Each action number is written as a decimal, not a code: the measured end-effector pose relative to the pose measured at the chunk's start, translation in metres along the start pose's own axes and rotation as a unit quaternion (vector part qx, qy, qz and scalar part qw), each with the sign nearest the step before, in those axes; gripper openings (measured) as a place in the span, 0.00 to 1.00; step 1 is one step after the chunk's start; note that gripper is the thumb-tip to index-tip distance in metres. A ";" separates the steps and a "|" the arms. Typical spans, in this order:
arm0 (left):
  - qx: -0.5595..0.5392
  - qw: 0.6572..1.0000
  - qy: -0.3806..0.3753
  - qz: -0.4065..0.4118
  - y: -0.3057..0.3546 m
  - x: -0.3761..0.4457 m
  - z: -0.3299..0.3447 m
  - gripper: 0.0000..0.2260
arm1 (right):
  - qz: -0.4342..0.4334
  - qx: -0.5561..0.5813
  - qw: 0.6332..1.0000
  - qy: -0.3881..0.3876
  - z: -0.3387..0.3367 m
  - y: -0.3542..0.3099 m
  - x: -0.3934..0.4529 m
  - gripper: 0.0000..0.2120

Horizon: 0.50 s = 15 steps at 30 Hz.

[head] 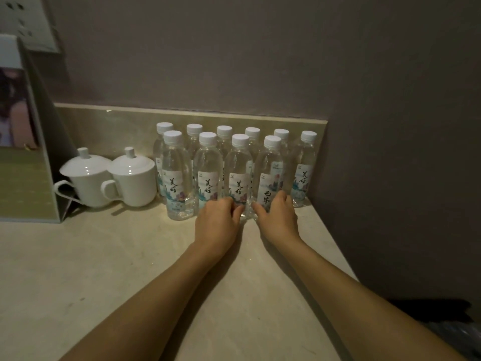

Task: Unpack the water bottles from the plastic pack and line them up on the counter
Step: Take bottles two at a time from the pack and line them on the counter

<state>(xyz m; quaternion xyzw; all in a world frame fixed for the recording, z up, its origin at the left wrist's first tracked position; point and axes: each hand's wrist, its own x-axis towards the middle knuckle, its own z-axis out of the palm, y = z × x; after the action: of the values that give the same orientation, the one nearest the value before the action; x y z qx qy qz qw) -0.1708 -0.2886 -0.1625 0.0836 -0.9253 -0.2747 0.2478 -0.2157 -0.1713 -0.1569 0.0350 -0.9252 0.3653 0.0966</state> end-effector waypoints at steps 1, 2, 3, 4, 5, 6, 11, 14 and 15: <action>0.001 1.000 -0.003 0.000 0.001 0.000 0.000 0.12 | 0.001 -0.004 1.000 -0.002 -0.001 -0.001 0.000 0.26; 0.001 1.000 -0.005 -0.002 0.001 0.000 0.000 0.12 | 0.003 -0.005 1.000 -0.004 -0.001 -0.002 0.000 0.26; -0.001 1.000 -0.005 -0.003 0.002 -0.001 0.000 0.12 | 0.005 -0.004 1.000 -0.006 -0.002 -0.003 -0.001 0.26; -0.004 1.000 -0.005 -0.006 0.002 -0.001 -0.001 0.12 | 0.007 -0.002 1.000 -0.009 -0.003 -0.004 -0.001 0.26; -0.008 1.000 -0.005 -0.007 0.002 -0.002 -0.001 0.12 | 0.008 0.001 1.000 -0.014 -0.004 -0.004 -0.001 0.26; -0.012 1.000 -0.007 -0.009 0.002 -0.002 -0.001 0.11 | 0.011 0.010 1.000 -0.021 -0.007 -0.005 -0.001 0.26; -0.027 0.999 -0.031 -0.011 0.006 -0.005 -0.006 0.12 | 0.005 0.066 0.996 -0.052 -0.022 -0.006 -0.008 0.26; -0.057 0.998 -0.034 0.000 0.020 -0.014 -0.005 0.13 | -0.006 0.089 0.995 -0.045 -0.035 0.001 -0.019 0.24; -0.069 0.997 -0.036 0.002 0.028 -0.020 -0.003 0.12 | -0.009 0.099 0.994 -0.044 -0.041 0.005 -0.023 0.24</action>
<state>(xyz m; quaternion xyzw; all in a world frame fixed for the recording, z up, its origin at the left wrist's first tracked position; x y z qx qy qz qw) -0.1525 -0.2613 -0.1531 0.0548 -0.9124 -0.3406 0.2203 -0.1877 -0.1397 -0.1357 0.0684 -0.8875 0.4524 0.0549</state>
